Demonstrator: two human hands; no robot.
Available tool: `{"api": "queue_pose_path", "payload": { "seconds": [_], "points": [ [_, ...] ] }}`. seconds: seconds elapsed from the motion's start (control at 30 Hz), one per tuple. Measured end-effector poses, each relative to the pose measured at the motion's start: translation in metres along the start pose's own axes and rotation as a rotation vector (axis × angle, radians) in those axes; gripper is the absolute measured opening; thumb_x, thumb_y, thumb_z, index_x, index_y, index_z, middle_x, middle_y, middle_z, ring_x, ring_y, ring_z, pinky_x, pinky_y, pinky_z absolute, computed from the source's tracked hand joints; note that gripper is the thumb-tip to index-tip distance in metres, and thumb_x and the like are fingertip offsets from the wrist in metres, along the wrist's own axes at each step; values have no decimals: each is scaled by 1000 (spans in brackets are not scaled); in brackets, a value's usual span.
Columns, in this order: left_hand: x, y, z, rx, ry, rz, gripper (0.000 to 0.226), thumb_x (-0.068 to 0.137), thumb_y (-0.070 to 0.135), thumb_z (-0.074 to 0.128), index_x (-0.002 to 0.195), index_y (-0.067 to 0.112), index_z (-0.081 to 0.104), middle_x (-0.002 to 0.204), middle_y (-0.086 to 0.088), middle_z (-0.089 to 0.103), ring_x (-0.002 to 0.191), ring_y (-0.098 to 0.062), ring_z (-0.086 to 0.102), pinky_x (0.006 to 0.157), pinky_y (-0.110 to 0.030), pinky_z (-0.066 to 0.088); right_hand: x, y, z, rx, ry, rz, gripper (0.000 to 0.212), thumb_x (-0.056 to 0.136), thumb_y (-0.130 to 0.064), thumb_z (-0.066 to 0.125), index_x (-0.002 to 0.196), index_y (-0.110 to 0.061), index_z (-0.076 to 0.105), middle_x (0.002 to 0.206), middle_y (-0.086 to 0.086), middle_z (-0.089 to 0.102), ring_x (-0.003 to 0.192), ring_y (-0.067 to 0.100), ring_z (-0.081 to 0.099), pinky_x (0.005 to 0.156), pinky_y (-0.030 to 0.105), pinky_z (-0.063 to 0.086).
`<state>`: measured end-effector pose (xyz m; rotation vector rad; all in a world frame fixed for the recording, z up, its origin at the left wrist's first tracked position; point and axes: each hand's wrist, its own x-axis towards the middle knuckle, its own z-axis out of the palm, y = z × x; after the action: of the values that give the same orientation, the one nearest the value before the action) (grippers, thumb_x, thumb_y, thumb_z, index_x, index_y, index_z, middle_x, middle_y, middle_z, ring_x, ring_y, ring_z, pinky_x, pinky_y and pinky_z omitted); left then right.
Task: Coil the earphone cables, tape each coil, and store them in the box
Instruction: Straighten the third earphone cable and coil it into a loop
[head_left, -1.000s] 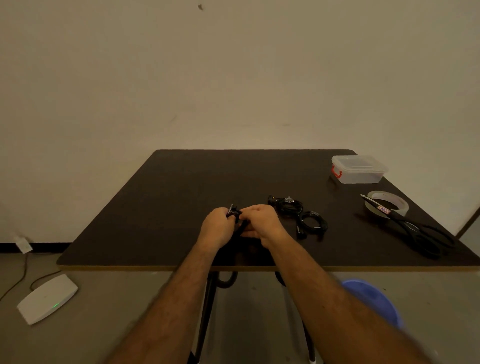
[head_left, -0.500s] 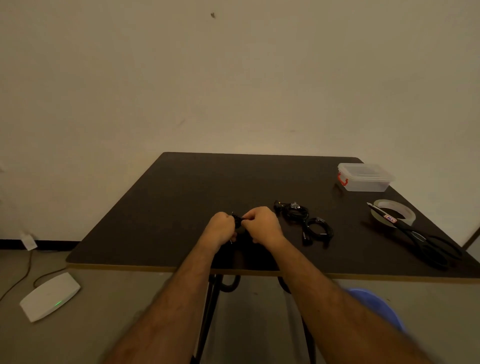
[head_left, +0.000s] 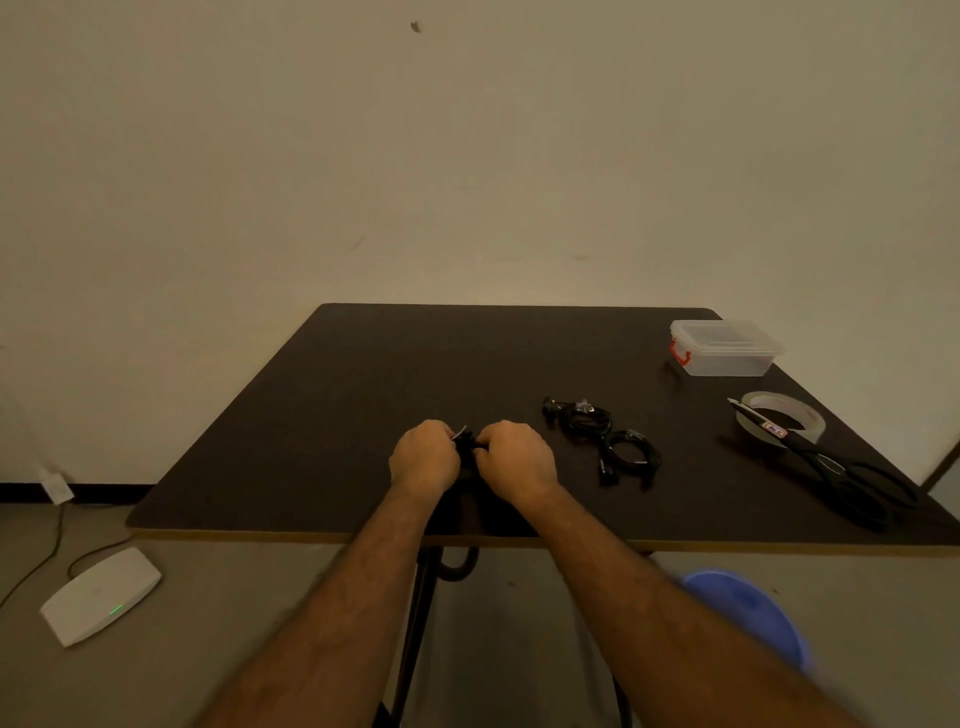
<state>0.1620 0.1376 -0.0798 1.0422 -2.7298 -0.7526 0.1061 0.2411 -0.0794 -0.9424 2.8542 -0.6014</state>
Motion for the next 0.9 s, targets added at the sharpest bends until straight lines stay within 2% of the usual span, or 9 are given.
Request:
{"api": "queue_pose_path", "payload": {
  "seconds": [0.13,0.2,0.3,0.37,0.53,0.67,0.77,0.9],
  "points": [
    [2,-7,0,28,5,51,20,100,21,51,111,24,68,96,2,66,85,-13,60,62,-27,44,1,-2,1,-56,10,-8,18,96,-23,55,106,-18,70,98,2,67,82,17,62,62,30,48],
    [2,-11,-1,23,17,76,20,100,22,53,107,23,71,94,2,67,82,-12,59,60,-26,41,0,-3,3,-89,31,-29,20,96,-24,55,108,-17,70,107,5,62,88,21,61,66,31,47],
    [1,-17,-2,-41,41,95,17,97,25,59,106,22,73,94,2,70,87,-14,63,72,-32,51,-2,-2,3,-100,47,-53,22,96,-28,56,108,-15,69,110,6,58,93,24,60,67,30,40],
    [1,-20,-4,-105,48,104,18,95,26,62,109,22,72,100,1,71,94,-15,64,81,-34,52,-3,-1,1,-80,52,-44,23,96,-31,56,104,-14,69,105,6,60,88,23,59,65,28,39],
    [0,-23,-8,-87,74,135,25,100,29,55,119,21,70,112,1,70,99,-12,60,80,-27,43,-2,0,0,-70,34,-42,21,96,-32,57,101,-16,70,95,4,67,80,19,60,62,30,47],
    [-3,-22,-4,-1,49,149,28,103,29,47,118,21,69,105,-1,69,91,-13,60,82,-32,50,-2,0,0,-68,31,-41,21,96,-32,57,103,-18,71,93,1,67,79,17,61,62,30,49],
    [-4,-20,-5,65,43,145,30,103,28,44,114,18,70,98,-2,68,89,-17,62,82,-37,53,-2,0,1,-56,29,-40,21,96,-32,57,105,-18,71,95,2,68,84,17,63,70,34,56],
    [-12,-24,-4,22,118,168,29,102,29,50,118,13,67,111,-5,68,102,-20,62,88,-35,50,-3,1,4,-56,51,-53,22,96,-33,58,107,-18,71,98,1,67,86,16,64,76,37,58]
  ]
}}
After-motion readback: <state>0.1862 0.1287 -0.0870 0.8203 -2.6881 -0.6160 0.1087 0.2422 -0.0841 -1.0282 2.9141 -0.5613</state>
